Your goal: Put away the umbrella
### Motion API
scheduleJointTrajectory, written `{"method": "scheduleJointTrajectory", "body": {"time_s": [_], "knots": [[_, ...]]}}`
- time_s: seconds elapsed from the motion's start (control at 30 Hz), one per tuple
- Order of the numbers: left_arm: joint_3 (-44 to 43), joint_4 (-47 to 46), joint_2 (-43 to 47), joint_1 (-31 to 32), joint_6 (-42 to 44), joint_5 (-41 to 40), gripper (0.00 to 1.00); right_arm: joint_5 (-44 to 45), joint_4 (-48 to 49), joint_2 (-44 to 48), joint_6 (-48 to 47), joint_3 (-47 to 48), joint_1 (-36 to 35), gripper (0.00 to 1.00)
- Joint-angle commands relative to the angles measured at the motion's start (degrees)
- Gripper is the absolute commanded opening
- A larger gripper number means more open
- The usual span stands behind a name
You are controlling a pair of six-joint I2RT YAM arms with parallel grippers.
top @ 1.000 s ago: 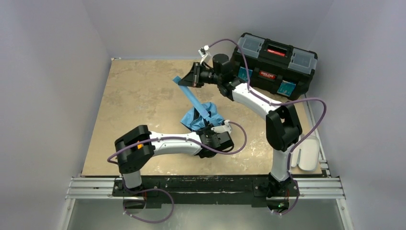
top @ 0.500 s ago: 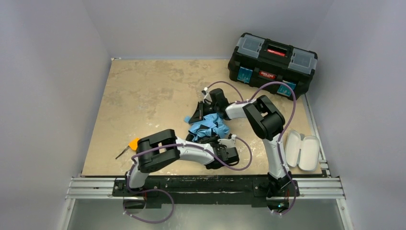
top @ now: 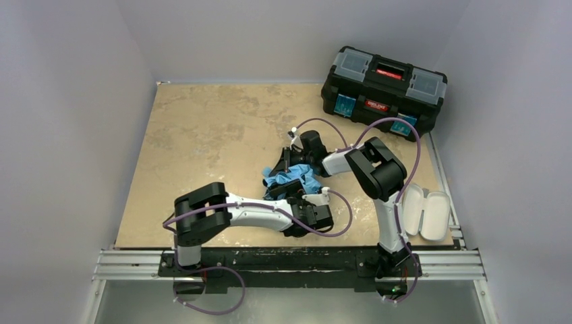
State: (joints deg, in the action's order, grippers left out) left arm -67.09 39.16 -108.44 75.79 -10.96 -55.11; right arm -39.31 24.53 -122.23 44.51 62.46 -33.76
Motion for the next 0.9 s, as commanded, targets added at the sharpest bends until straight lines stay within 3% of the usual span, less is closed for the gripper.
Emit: {"method": "scheduleJointTrajectory", "body": {"time_s": [0.0, 0.33, 0.6, 0.87], "knots": [[1.54, 2.84, 3.46, 0.24, -4.27, 11.36, 1.00, 2.75, -0.94, 1.55, -2.42, -1.48, -0.29, 0.00], [-4.16, 11.41, 14.84, -0.06, -5.75, 15.28, 1.00, 3.26, -0.63, 1.71, -2.47, -0.85, -0.33, 0.00], [-7.67, 16.62, 24.37, -3.08, -7.10, 26.36, 1.00, 3.82, -1.09, 1.94, -2.50, 0.16, -0.33, 0.00], [1.89, 5.25, 38.76, -20.30, -3.92, 49.41, 1.00, 3.72, -1.07, 2.51, -2.32, 0.24, -0.34, 0.00]]}}
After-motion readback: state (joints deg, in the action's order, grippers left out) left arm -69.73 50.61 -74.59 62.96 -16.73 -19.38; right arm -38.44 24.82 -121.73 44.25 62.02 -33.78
